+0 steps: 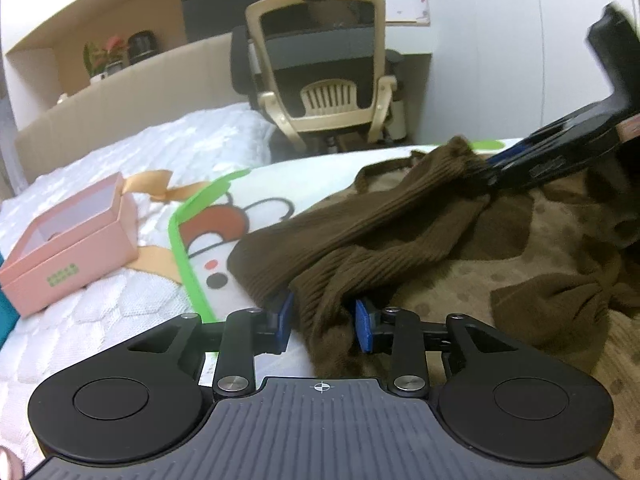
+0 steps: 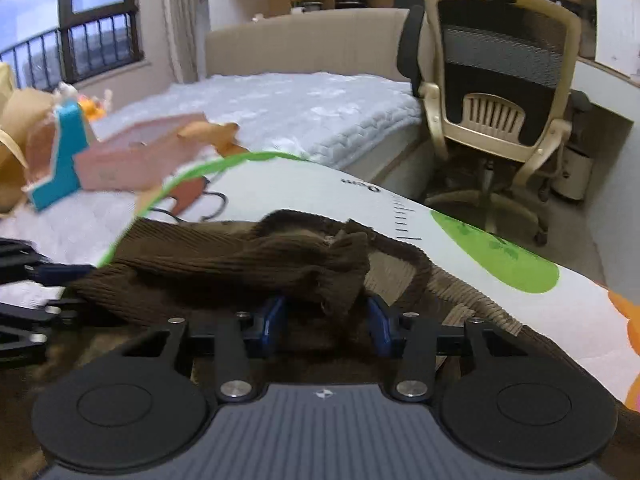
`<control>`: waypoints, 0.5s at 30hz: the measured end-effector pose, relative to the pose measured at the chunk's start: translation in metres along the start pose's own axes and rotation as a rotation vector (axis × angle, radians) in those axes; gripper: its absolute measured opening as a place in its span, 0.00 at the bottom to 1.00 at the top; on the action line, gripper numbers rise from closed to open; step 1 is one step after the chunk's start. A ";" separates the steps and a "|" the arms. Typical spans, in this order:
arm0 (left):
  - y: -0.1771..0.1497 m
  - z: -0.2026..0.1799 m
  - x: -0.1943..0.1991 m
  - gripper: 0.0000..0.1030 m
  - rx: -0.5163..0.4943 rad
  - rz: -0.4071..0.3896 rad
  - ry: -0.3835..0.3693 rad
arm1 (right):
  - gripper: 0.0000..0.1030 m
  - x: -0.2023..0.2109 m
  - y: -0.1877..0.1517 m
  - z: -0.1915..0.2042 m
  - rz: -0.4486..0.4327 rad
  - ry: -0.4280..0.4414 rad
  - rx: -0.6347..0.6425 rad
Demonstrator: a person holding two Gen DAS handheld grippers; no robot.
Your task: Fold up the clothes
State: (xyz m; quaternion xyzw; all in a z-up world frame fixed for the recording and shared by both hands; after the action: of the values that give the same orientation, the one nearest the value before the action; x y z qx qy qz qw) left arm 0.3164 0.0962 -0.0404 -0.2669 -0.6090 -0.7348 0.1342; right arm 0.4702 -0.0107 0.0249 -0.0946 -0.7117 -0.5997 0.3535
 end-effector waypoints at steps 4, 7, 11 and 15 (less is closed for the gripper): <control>0.001 -0.004 -0.004 0.18 -0.026 0.003 0.016 | 0.21 -0.007 0.002 -0.010 0.004 0.025 -0.069; 0.007 0.006 0.009 0.13 -0.024 -0.022 0.019 | 0.03 0.029 0.015 -0.021 -0.071 0.080 -0.165; 0.018 0.017 0.046 0.13 -0.043 -0.084 0.016 | 0.03 0.095 0.023 -0.031 -0.172 0.149 -0.232; 0.011 0.003 0.057 0.16 -0.056 -0.037 -0.058 | 0.03 0.117 -0.003 -0.030 -0.136 0.119 -0.198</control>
State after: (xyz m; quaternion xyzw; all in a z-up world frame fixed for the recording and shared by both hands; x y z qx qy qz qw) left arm 0.2760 0.1038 0.0011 -0.2804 -0.5966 -0.7459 0.0952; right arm 0.3944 -0.0730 0.0959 -0.0447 -0.6316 -0.6941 0.3425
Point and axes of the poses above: each gripper's, at about its wrist camera, not at the fingertips, and x roughly against the way its jaws point, z to its left, y to its top, the point moved 6 cm from there along -x, roughly the way its jaws point, and after that the axes turned 3 degrees about x, right-handed, at the moved point
